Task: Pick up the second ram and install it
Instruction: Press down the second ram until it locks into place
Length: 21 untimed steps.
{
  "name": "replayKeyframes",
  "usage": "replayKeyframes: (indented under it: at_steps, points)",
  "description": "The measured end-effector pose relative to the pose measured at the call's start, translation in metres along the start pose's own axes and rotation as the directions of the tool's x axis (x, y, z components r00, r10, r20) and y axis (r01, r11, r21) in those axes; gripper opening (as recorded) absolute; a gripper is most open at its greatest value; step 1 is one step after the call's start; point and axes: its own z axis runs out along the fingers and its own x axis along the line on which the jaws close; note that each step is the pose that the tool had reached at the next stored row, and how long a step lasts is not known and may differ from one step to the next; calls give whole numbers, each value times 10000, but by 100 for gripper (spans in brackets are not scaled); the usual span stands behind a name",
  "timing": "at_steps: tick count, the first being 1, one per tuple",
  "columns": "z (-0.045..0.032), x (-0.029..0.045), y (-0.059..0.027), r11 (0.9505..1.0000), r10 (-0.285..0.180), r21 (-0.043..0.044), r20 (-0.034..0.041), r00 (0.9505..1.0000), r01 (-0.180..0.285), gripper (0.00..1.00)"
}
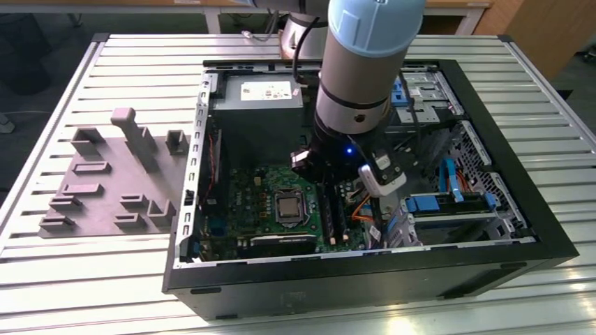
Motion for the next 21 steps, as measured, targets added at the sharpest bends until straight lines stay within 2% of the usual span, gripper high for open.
replayKeyframes:
  at_steps: [4, 6, 7, 14, 15, 21]
  points:
    - [27, -2, 2, 10000, 0, 31, -14, 10000, 1, 11]
    - [5, -2, 3, 10000, -1, -9, 2, 10000, 1, 11]
    - [-20, -2, 7, 10000, -1, -37, 10, 10000, 1, 11]
    - [-332, 4, 10, 10000, -2, -10, 1, 10000, 2, 11]
    - [-351, 4, 11, 10000, -2, -11, 0, 10000, 2, 11]
    - [-355, 4, 11, 10000, -2, -25, 0, 10000, 2, 11]
